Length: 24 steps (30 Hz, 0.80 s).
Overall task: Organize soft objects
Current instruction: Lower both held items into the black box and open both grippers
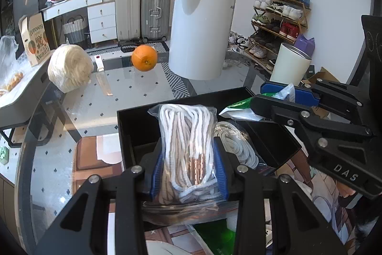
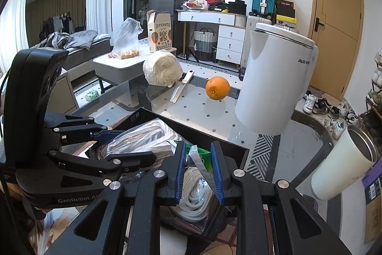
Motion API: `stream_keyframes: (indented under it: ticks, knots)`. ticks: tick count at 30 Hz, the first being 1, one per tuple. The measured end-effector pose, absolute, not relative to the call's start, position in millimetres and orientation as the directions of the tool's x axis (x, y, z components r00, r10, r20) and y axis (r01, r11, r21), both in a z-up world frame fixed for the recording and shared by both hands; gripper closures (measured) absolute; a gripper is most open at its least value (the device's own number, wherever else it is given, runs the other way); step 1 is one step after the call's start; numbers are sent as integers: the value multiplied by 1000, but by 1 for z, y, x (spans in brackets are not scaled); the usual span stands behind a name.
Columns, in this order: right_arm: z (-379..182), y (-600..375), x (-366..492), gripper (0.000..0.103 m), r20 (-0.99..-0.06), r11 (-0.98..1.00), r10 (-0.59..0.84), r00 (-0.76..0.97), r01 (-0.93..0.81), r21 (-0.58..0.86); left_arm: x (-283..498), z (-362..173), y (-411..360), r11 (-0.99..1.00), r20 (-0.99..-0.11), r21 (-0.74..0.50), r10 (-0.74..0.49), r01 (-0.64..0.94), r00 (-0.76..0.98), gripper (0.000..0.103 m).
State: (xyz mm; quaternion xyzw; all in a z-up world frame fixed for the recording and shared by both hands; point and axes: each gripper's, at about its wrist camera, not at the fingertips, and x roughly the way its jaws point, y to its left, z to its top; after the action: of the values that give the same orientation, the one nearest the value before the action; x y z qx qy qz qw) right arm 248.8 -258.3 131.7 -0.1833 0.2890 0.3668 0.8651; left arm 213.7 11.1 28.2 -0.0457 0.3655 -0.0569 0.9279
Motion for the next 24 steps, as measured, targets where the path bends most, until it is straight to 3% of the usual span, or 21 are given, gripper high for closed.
stream_keyframes:
  ticks: [8,19,22,24]
  knots:
    - [113,-235,251,82,-655,646,471,591,-737,-201,219,22,8,993,-684,-94,-119,74,720,67]
    - [99,-235,261,82,-716,642,447,536,-750,-160,219,18,3,996,-684,-48,-88,75,724,66]
    - [102,-240,260,76,-718,644,456,526,-751,-141,217,18,4,996,-686,-53,-88,71,722,61]
    - [107,-246,257,68,-707,651,469,529,-748,-128,216,19,5,994,-690,-76,-111,81,715,52]
